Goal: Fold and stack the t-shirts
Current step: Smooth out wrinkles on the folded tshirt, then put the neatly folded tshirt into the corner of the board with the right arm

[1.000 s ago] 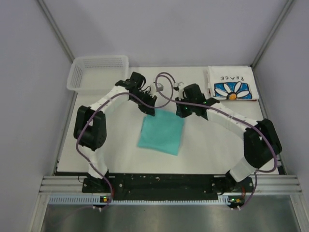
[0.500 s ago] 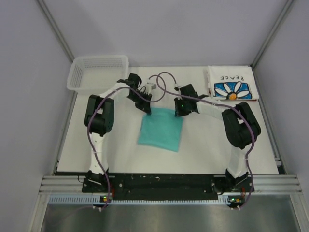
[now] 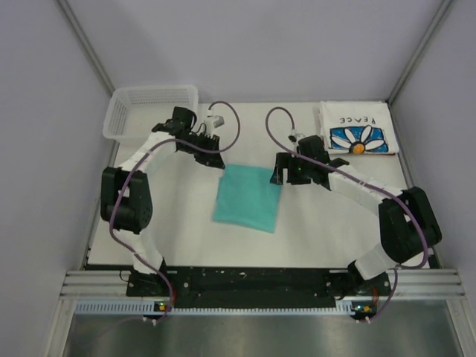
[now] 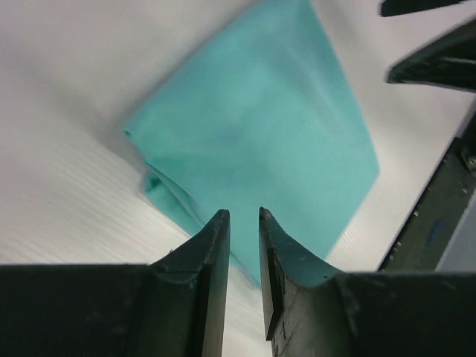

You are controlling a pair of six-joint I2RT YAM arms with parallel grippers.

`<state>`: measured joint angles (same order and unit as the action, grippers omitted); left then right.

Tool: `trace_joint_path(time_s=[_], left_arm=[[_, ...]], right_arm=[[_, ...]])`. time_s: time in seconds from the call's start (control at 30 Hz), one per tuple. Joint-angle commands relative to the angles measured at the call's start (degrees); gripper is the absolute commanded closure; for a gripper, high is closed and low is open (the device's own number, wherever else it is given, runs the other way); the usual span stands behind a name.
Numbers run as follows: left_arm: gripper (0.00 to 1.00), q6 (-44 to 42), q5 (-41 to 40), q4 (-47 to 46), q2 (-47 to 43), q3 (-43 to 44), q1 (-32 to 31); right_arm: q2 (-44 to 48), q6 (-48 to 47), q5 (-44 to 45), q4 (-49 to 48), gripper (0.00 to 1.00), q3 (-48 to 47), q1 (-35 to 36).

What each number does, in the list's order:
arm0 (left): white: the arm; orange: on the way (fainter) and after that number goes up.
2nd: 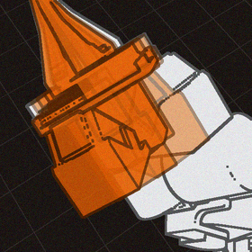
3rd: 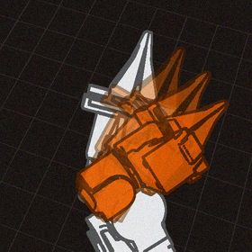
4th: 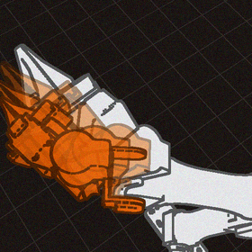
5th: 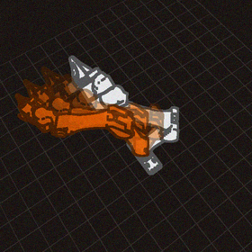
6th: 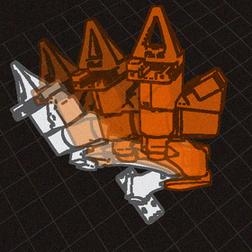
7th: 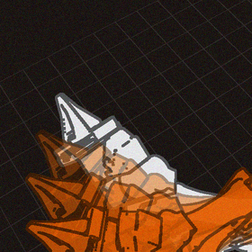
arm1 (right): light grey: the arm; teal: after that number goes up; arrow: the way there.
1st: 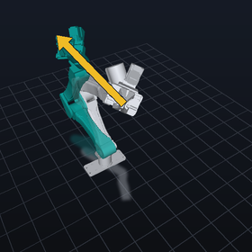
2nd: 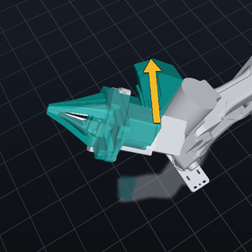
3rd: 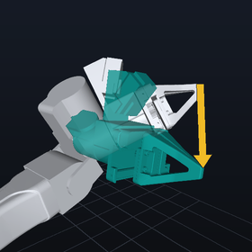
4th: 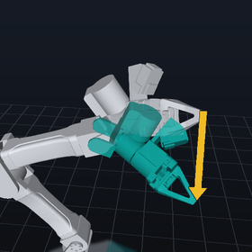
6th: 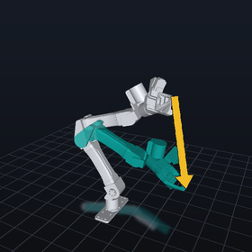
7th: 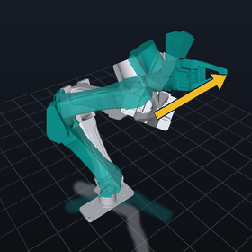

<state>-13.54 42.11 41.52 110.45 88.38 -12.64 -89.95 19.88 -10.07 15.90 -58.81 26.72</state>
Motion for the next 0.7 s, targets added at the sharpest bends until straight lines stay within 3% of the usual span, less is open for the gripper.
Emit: trace_joint_path(time_s=[0.0,0.07,0.17,0.3,0.53,0.67], left_arm=[[0.73,4.48,9.23,-7.75,-11.92,-13.03,-1.85],[0.74,5.80,9.65,-8.99,-11.67,-16.12,-2.12],[0.75,5.54,12.47,-7.86,-8.95,-17.89,-2.21],[0.75,3.79,7.48,-8.47,-7.01,-19.03,-2.21],[0.75,2.29,1.67,-7.24,-1.92,-17.63,-1.42],[0.77,2.12,0.26,-7.15,0.90,-17.19,-0.80]], right_arm=[[1.71,11.91,-8.21,-9.90,0.20,9.13,-2.37],[-0.30,15.53,-9.27,-14.56,0.10,11.86,-3.77],[-4.25,17.73,-10.75,-20.27,0.09,13.27,-3.87],[-8.30,21.42,-16.03,-29.07,0.12,15.65,-3.78],[-13.75,23.89,-18.32,-34.09,0.24,16.44,-3.78],[-14.99,25.20,-19.46,-36.90,0.45,16.09,-3.78]])
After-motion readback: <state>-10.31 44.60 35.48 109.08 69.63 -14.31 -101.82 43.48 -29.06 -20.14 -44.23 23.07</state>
